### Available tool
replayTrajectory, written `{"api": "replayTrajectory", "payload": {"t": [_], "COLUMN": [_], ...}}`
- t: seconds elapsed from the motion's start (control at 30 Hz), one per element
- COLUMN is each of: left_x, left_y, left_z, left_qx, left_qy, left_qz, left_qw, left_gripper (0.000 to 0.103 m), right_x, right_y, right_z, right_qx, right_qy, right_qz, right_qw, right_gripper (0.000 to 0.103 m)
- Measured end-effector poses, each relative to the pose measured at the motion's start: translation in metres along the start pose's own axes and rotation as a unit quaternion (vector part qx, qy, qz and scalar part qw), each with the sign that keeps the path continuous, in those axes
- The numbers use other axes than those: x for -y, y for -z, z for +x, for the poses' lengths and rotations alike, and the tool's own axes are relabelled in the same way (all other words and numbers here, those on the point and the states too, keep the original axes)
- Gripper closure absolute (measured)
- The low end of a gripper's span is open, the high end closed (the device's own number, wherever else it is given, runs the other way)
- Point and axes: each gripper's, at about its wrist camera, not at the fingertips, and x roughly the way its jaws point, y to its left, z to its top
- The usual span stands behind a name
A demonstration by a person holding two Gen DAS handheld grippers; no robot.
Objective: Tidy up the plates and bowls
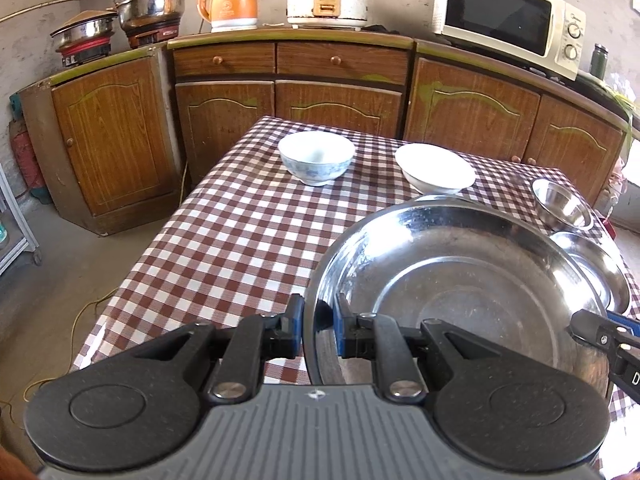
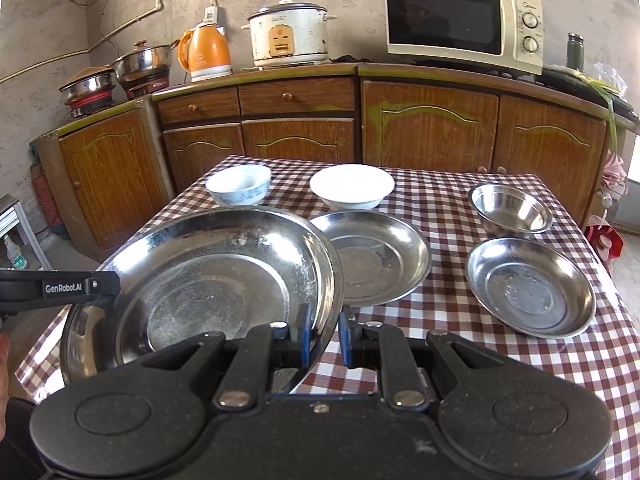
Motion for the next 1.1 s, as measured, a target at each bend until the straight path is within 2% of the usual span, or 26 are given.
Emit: {"api": "replayTrajectory", "payload": {"t": [1.1], "left_x": [0.043], "left_y": [0.011], "left_z": [-0.005], "left_qx": [-0.004], "left_qy": [0.034], "left_qz": [0.038], "left_qw": [0.9987], "left_gripper": [0.086], "right_x": [0.042], "right_y": [0.015], "right_z": [-0.029], "right_qx": [0.002], "right_qy": [0.038], "right_qz": [0.027], "right_qw": [0.999], "right_gripper": [0.084]}}
